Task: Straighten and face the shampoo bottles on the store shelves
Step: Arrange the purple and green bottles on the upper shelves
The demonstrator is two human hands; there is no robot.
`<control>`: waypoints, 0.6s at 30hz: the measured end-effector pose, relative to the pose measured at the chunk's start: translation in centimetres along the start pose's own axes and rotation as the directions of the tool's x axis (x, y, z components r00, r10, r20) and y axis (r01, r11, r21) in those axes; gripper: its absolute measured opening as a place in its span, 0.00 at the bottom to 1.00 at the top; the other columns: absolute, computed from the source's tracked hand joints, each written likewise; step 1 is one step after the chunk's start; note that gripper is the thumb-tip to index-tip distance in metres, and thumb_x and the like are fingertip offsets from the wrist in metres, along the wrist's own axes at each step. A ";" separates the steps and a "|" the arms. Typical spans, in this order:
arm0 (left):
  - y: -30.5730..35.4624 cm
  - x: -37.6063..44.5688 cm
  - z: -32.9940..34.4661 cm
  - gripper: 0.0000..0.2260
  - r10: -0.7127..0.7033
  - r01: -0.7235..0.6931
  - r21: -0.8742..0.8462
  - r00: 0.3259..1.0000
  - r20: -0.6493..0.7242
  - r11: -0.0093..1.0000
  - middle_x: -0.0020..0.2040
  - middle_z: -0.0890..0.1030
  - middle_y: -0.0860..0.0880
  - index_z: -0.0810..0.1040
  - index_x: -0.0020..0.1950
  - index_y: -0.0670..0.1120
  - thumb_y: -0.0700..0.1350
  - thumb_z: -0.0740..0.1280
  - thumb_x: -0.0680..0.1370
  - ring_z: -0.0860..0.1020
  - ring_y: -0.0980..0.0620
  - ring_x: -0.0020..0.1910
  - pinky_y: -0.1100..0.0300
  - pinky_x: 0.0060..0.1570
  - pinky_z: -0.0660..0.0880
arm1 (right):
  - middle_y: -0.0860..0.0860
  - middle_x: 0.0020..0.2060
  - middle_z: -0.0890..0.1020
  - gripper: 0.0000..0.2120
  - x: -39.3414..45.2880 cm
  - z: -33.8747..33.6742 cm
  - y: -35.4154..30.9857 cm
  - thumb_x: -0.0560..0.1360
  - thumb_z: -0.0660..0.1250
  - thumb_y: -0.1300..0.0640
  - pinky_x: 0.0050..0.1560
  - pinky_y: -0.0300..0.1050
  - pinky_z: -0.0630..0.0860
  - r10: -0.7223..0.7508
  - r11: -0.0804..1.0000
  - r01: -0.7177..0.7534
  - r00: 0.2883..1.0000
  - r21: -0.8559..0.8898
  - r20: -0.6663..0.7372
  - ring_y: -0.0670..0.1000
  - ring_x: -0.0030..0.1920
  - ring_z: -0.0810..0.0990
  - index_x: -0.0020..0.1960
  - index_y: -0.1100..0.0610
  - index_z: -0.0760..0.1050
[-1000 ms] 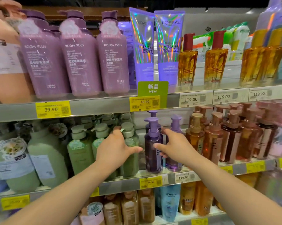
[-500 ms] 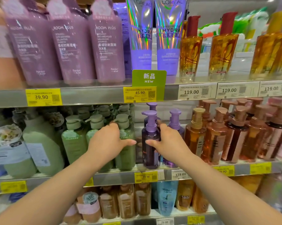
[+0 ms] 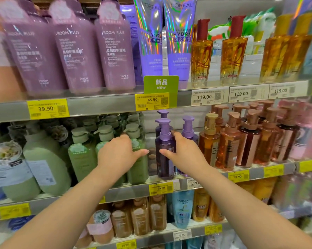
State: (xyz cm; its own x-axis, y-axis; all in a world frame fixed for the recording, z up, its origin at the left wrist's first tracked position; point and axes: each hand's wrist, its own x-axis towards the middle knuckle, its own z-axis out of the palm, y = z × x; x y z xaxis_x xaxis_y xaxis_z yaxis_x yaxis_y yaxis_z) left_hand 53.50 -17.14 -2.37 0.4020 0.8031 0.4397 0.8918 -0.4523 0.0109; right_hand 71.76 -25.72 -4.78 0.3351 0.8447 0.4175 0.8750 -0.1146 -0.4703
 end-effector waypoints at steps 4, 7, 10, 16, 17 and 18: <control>-0.6 -0.3 -0.3 0.26 0.039 -0.036 -0.101 0.999 0.030 0.994 0.39 0.78 0.49 0.72 0.48 0.43 0.68 0.63 0.74 0.81 0.45 0.43 0.55 0.34 0.73 | 0.52 0.62 0.81 0.29 -1.4 -0.8 -0.7 0.77 0.70 0.45 0.56 0.48 0.75 0.023 0.999 -0.022 0.999 0.033 -0.024 0.56 0.61 0.80 0.73 0.53 0.67; -1.1 -0.8 -1.5 0.20 0.069 -0.063 -0.168 0.997 0.027 0.984 0.37 0.80 0.48 0.77 0.52 0.43 0.61 0.64 0.77 0.81 0.46 0.43 0.53 0.42 0.77 | 0.51 0.67 0.79 0.32 -2.7 -1.2 -0.6 0.77 0.69 0.43 0.60 0.47 0.73 0.074 0.996 -0.071 0.996 0.062 -0.051 0.54 0.65 0.77 0.76 0.53 0.64; -0.6 -2.4 -3.6 0.15 0.148 -0.150 -0.052 0.989 -0.026 0.987 0.41 0.79 0.46 0.76 0.45 0.45 0.57 0.63 0.79 0.80 0.42 0.46 0.52 0.41 0.76 | 0.50 0.68 0.77 0.32 -4.3 -1.7 -0.2 0.77 0.68 0.42 0.61 0.46 0.72 0.154 0.984 -0.150 0.988 0.096 -0.028 0.53 0.65 0.77 0.76 0.51 0.65; 3.5 -6.4 -6.8 0.16 0.368 -0.375 -0.150 0.927 -0.074 0.915 0.56 0.77 0.53 0.74 0.60 0.54 0.61 0.59 0.78 0.79 0.47 0.54 0.53 0.43 0.75 | 0.47 0.69 0.76 0.28 -7.5 -4.1 0.0 0.76 0.69 0.41 0.63 0.49 0.76 0.248 0.963 -0.242 0.968 0.119 -0.038 0.51 0.59 0.81 0.73 0.47 0.68; 4.3 -6.6 -6.9 0.16 0.408 -0.410 -0.214 0.911 -0.055 0.887 0.58 0.77 0.55 0.74 0.60 0.56 0.63 0.59 0.78 0.78 0.49 0.56 0.54 0.46 0.76 | 0.47 0.68 0.77 0.28 -8.2 -4.7 0.1 0.76 0.69 0.40 0.62 0.50 0.77 0.264 0.959 -0.258 0.964 0.121 -0.041 0.51 0.57 0.83 0.73 0.46 0.68; 5.1 -6.7 -7.0 0.17 0.448 -0.439 -0.281 0.893 -0.033 0.854 0.58 0.77 0.57 0.74 0.61 0.58 0.64 0.60 0.77 0.77 0.52 0.56 0.54 0.48 0.76 | 0.47 0.68 0.77 0.27 -8.9 -5.3 0.2 0.76 0.69 0.40 0.60 0.51 0.78 0.280 0.955 -0.273 0.959 0.120 -0.043 0.50 0.55 0.83 0.72 0.45 0.69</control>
State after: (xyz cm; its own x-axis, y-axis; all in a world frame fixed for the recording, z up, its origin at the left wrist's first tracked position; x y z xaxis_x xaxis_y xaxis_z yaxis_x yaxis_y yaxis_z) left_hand 53.89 -27.52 1.02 0.7519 0.5017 0.4276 0.5265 -0.8474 0.0684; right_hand 70.76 -36.02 -4.47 0.5813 0.7553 0.3026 0.7018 -0.2773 -0.6562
